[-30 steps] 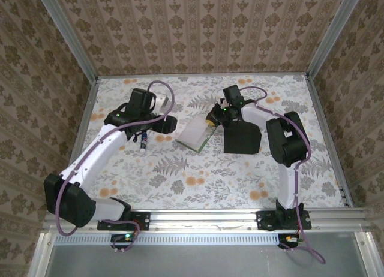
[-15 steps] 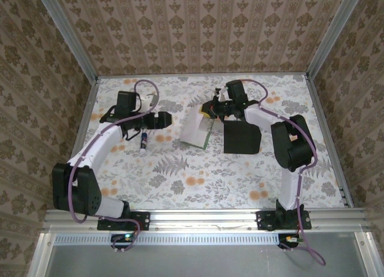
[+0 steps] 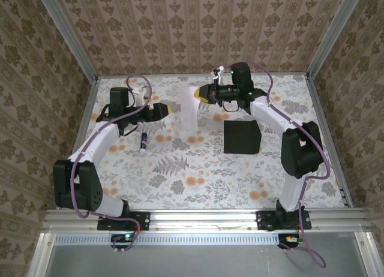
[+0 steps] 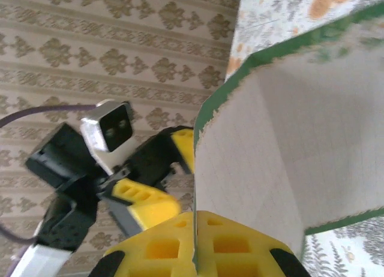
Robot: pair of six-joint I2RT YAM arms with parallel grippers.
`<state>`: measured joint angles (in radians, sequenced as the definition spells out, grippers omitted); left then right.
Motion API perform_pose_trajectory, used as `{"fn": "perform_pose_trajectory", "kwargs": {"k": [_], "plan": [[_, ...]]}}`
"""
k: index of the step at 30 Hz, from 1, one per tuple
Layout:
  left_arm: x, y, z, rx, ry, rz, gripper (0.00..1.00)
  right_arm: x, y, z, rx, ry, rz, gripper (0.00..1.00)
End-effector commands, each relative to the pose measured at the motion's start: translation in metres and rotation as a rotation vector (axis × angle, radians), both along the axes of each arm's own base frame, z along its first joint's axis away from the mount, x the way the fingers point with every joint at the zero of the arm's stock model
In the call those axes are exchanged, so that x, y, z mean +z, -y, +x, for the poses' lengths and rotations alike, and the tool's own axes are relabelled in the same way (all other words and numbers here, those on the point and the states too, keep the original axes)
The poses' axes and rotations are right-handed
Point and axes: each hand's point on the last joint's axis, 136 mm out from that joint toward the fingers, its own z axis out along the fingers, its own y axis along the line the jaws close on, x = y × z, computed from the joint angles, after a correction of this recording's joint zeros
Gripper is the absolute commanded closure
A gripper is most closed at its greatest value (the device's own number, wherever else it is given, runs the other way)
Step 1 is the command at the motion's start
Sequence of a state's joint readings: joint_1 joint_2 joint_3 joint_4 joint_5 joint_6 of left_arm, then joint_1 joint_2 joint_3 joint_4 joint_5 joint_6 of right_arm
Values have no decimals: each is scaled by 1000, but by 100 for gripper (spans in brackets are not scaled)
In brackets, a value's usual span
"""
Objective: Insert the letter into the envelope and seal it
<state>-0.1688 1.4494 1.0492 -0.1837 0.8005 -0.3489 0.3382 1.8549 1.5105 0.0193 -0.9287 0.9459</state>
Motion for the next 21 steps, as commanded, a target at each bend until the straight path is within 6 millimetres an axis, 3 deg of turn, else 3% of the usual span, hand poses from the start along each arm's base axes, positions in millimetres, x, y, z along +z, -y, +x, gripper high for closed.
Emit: {"fn": "perform_pose_trajectory", "kwargs": {"k": [1, 10, 21], "plan": [[-4, 6, 7, -13, 3, -28, 16, 41, -8, -20, 75, 45, 54, 100], [15, 19, 22, -16, 61, -160, 14, 71, -17, -32, 100, 85, 91, 100], [24, 32, 12, -81, 102, -192, 6, 84, -22, -36, 117, 105, 117, 100]]}}
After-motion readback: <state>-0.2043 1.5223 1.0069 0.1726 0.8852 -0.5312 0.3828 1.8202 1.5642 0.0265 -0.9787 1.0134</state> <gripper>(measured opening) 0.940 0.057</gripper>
